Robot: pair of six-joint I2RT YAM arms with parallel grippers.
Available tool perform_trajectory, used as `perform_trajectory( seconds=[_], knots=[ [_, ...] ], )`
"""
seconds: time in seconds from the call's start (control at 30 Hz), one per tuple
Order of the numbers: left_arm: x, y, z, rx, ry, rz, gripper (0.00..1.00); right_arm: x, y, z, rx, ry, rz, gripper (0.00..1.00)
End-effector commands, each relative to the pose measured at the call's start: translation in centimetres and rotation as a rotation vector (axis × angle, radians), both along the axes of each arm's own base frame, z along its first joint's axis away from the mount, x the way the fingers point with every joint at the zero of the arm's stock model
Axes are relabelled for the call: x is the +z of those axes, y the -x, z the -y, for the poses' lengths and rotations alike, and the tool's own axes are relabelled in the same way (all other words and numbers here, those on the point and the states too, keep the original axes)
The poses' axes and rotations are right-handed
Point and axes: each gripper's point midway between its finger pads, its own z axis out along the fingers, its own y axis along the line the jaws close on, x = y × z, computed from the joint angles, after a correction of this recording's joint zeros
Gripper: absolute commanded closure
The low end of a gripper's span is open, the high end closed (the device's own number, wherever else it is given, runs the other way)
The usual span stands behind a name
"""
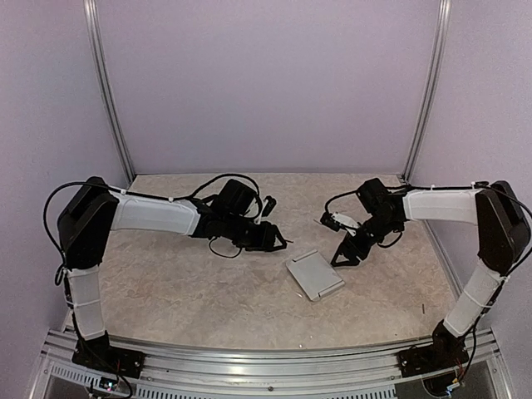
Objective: Fold the paper box
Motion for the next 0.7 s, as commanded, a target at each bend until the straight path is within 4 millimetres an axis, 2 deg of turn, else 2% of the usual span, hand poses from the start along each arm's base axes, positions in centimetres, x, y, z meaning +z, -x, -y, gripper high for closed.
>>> perform_trajectory(
  seconds=[0.0, 0.13, 0.27, 0.4, 0.67],
  knots=[
    [-1.8, -1.6, -0.1, -0.084, -0.142, 0.123, 0.48, 1.6, -0.1, 0.1, 0.034, 0.018, 0.071, 0.39],
    [-2.4, -1.6, 1.1, -0.112, -0.070, 0.052, 0.48, 1.0, 0.1, -0.5, 0.071, 0.045, 0.097, 0.40],
    [-2.3, -1.4, 2.3, -0.175, -0.030, 0.094, 0.47, -0.1, 1.1, -1.8, 0.122, 0.069, 0.112, 0.40],
    [-2.5, -0.3, 3.2, -0.276, -0.008, 0.114, 0.47, -1.7, 1.8, -2.4, 0.155, 0.115, 0.112, 0.40],
    [-4.2, 1.5, 3.8, -0.394, -0.071, 0.146, 0.47, -3.0, 1.9, -2.6, 0.153, 0.130, 0.078, 0.41]
  ],
)
